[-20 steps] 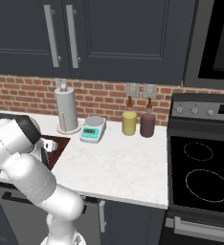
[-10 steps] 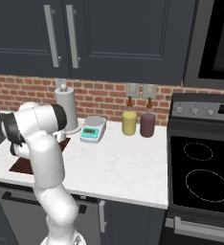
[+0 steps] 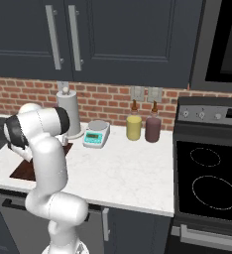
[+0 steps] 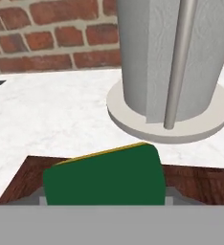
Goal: Pick up the sponge from the counter and clean the cutting board by briefly scrubbing or pressing down on the cutting board. Once finished, release the sponge.
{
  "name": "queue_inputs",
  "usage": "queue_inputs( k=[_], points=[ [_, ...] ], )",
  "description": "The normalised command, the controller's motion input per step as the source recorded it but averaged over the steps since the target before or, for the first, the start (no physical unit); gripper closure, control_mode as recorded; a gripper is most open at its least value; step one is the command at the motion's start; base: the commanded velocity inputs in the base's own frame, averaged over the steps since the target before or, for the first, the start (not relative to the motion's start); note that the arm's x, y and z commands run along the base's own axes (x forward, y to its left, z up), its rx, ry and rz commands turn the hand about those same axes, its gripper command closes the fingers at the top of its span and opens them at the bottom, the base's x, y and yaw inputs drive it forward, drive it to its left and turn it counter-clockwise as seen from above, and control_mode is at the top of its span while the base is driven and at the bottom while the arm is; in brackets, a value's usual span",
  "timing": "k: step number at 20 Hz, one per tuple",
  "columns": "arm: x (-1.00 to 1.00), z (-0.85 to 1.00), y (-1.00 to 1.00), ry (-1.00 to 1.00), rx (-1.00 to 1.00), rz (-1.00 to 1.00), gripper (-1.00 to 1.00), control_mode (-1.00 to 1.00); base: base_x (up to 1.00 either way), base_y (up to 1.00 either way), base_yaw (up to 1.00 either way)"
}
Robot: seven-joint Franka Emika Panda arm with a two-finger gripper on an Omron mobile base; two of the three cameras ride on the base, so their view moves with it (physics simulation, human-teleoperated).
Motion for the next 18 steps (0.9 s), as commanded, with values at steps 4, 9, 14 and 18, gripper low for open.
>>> queue_inputs(
  k=[4, 9, 14, 18],
  points=[
    [-0.35, -0.48, 0.00, 0.07, 0.00, 0.00, 1.00, -1.00, 0.00, 0.00, 0.00],
    [-0.66, -0.46, -0.24, 0.17, 0.00, 0.00, 1.00, -1.00, 0.00, 0.00, 0.00],
    [-0.83, -0.56, -0.10, 0.15, 0.00, 0.00, 1.00, -1.00, 0.00, 0.00, 0.00],
    [-0.97, -0.66, -0.12, 0.03, 0.00, 0.00, 1.00, -1.00, 0.00, 0.00, 0.00]
  ],
)
